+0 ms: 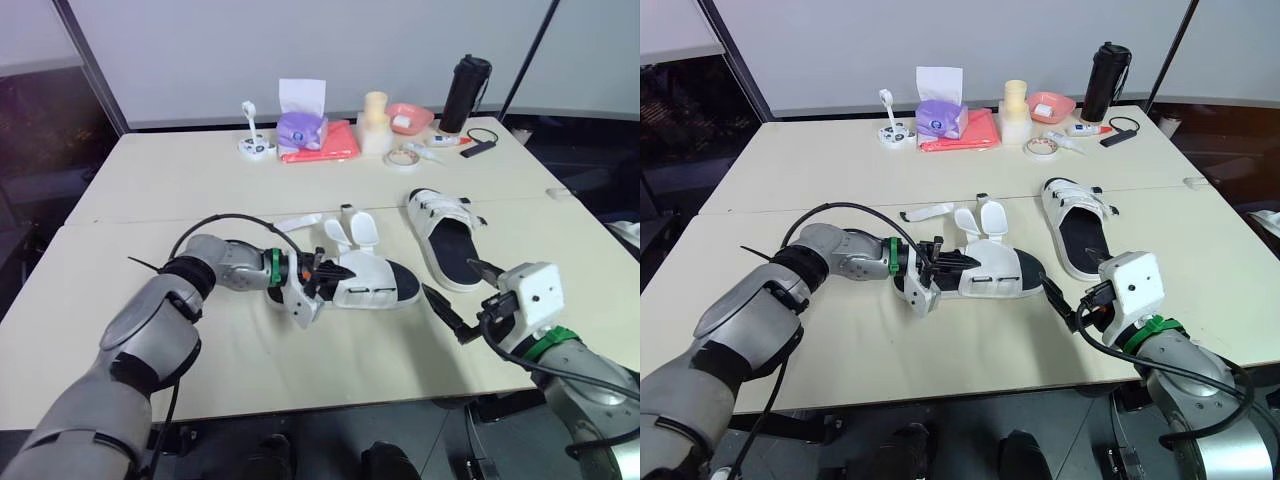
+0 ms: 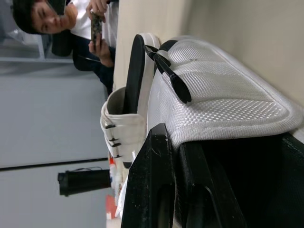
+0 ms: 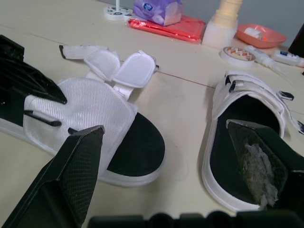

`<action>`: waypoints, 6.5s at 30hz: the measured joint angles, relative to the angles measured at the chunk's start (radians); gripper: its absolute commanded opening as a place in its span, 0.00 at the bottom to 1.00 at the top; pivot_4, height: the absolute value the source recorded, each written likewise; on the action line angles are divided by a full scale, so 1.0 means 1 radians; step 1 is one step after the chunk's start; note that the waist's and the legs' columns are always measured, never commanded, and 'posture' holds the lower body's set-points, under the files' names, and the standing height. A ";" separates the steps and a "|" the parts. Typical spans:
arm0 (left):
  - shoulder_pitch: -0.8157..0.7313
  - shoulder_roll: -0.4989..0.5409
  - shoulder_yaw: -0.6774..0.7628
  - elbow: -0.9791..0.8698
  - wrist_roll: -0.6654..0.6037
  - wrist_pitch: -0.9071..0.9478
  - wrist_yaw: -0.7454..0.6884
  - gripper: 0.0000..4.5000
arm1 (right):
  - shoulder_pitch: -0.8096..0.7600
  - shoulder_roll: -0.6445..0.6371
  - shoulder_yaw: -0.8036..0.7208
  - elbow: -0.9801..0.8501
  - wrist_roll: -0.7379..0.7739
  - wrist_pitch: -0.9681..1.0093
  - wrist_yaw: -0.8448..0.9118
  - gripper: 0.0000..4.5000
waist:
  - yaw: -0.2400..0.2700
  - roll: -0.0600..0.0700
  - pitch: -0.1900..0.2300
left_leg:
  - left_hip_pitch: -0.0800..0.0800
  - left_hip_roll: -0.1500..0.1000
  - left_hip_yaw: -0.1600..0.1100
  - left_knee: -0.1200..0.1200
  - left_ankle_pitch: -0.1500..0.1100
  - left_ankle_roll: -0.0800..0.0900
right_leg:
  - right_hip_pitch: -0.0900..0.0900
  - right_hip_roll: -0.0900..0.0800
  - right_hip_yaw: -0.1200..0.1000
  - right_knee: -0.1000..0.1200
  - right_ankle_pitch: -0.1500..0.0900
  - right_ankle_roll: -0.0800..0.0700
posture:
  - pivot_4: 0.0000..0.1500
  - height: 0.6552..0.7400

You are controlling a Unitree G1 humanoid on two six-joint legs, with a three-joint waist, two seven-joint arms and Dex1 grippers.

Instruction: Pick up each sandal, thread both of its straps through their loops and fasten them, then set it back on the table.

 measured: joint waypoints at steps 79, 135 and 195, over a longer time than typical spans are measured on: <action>1.020 -0.225 0.727 -1.393 -1.254 1.415 -0.398 1.00 | -0.048 -0.139 0.119 0.305 0.011 -0.144 0.217 0.01 | 0.023 0.002 -0.008 | 0.005 0.002 0.000 0.001 0.000 0.000 | 0.005 -0.001 0.002 -0.002 0.000 -0.003 | 1.00 1.00; 0.092 -0.349 0.998 -0.155 -1.665 2.123 -0.793 1.00 | -0.177 -0.064 0.392 0.601 -0.188 -0.449 0.311 0.01 | -0.009 -0.009 -0.011 | 0.016 0.003 -0.003 -0.009 -0.001 0.000 | 0.016 0.002 -0.003 -0.013 0.000 -0.002 | 1.00 1.00; 0.466 -0.163 0.454 -0.751 -1.205 0.827 -1.773 0.01 | -0.180 -0.077 0.401 0.584 -0.206 -0.441 0.316 0.00 | -0.003 -0.009 -0.012 | 0.020 0.004 -0.002 -0.017 0.000 -0.001 | 0.016 0.000 0.000 -0.018 -0.001 -0.006 | 1.00 1.00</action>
